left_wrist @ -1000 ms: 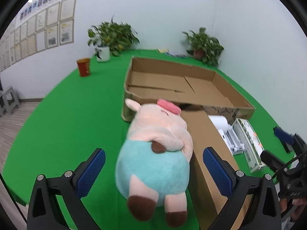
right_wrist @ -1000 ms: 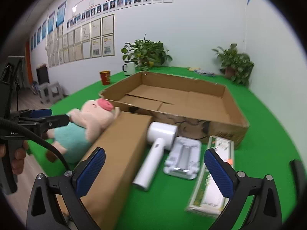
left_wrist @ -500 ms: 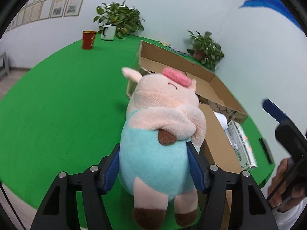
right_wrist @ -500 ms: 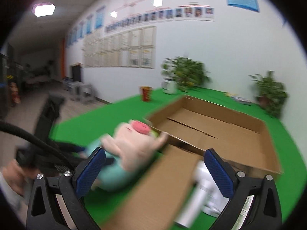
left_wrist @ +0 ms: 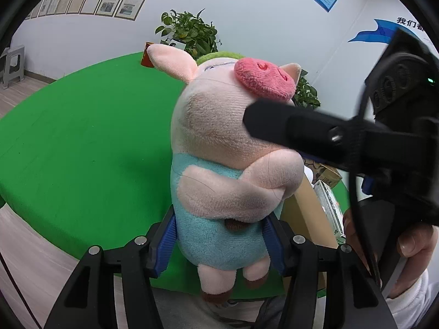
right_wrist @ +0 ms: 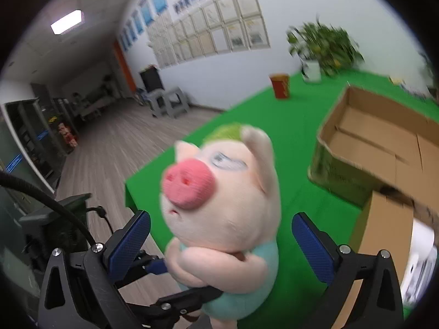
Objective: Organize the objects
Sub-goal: 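Lift the plush pig with the left gripper while the right gripper grasps it too, then carry the plush pig over the cardboard box and release it inside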
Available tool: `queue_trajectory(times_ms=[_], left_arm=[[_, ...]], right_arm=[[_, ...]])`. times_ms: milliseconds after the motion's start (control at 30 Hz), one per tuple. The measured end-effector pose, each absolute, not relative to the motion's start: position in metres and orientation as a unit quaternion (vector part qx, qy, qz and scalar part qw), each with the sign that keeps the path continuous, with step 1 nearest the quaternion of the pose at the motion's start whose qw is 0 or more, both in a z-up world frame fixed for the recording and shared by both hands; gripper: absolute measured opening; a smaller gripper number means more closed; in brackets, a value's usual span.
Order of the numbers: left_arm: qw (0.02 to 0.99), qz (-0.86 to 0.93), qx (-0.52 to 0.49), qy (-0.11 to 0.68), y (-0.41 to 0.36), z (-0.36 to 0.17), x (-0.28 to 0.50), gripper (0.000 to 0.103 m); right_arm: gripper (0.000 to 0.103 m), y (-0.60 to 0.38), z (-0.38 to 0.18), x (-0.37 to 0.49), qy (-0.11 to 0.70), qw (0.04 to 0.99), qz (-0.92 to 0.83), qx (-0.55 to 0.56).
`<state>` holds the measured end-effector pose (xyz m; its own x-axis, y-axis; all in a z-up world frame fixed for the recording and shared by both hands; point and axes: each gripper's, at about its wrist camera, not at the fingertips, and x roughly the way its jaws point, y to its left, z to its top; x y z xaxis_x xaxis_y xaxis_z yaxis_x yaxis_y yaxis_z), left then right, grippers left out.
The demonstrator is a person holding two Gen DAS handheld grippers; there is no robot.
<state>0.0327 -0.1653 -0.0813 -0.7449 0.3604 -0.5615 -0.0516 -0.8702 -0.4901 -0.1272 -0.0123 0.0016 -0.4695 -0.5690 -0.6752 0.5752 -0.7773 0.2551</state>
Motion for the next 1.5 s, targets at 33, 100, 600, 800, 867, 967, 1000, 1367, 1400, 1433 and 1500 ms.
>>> queue_trajectory(times_ms=[33, 100, 600, 800, 867, 967, 1000, 1367, 1400, 1433, 1500], left_arm=[[0.114, 0.907, -0.338, -0.225, -0.165, -0.081, 0.032, 0.055], [0.115, 0.909, -0.338, -0.216, -0.164, -0.079, 0.031, 0.054], [0.118, 0.921, -0.334, -0.165, -0.157, -0.064, 0.019, 0.051], [0.114, 0.924, -0.336, -0.143, -0.151, -0.051, 0.01, 0.049], [0.113, 0.925, -0.334, -0.138, -0.149, -0.046, 0.006, 0.049], [0.117, 0.929, -0.328, -0.126, -0.151, -0.034, -0.003, 0.049], [0.118, 0.93, -0.326, -0.12, -0.15, -0.029, -0.007, 0.049], [0.157, 0.953, -0.254, -0.051, -0.107, 0.081, -0.113, 0.049], [0.16, 0.955, -0.246, -0.048, -0.105, 0.092, -0.124, 0.049], [0.163, 0.957, -0.236, -0.045, -0.102, 0.105, -0.136, 0.048], [0.165, 0.961, -0.22, -0.039, -0.096, 0.129, -0.157, 0.048]], right_arm=[[0.102, -0.012, 0.0, -0.127, 0.004, 0.327, -0.856, 0.401], [0.102, -0.012, -0.003, -0.126, 0.004, 0.322, -0.85, 0.416], [0.086, -0.023, -0.017, -0.118, 0.034, 0.283, -0.857, 0.43], [0.08, -0.009, -0.015, -0.123, -0.009, 0.28, -0.862, 0.423], [0.079, -0.005, -0.011, -0.124, -0.014, 0.28, -0.865, 0.416], [0.079, 0.0, -0.002, -0.129, -0.025, 0.278, -0.872, 0.403], [0.078, 0.003, 0.001, -0.13, -0.029, 0.276, -0.875, 0.397], [0.076, 0.04, 0.079, -0.158, -0.056, 0.233, -0.927, 0.287], [0.075, 0.043, 0.09, -0.164, -0.054, 0.23, -0.932, 0.276], [0.075, 0.045, 0.097, -0.168, -0.051, 0.228, -0.935, 0.268], [0.074, 0.05, 0.12, -0.185, -0.052, 0.226, -0.939, 0.253]])
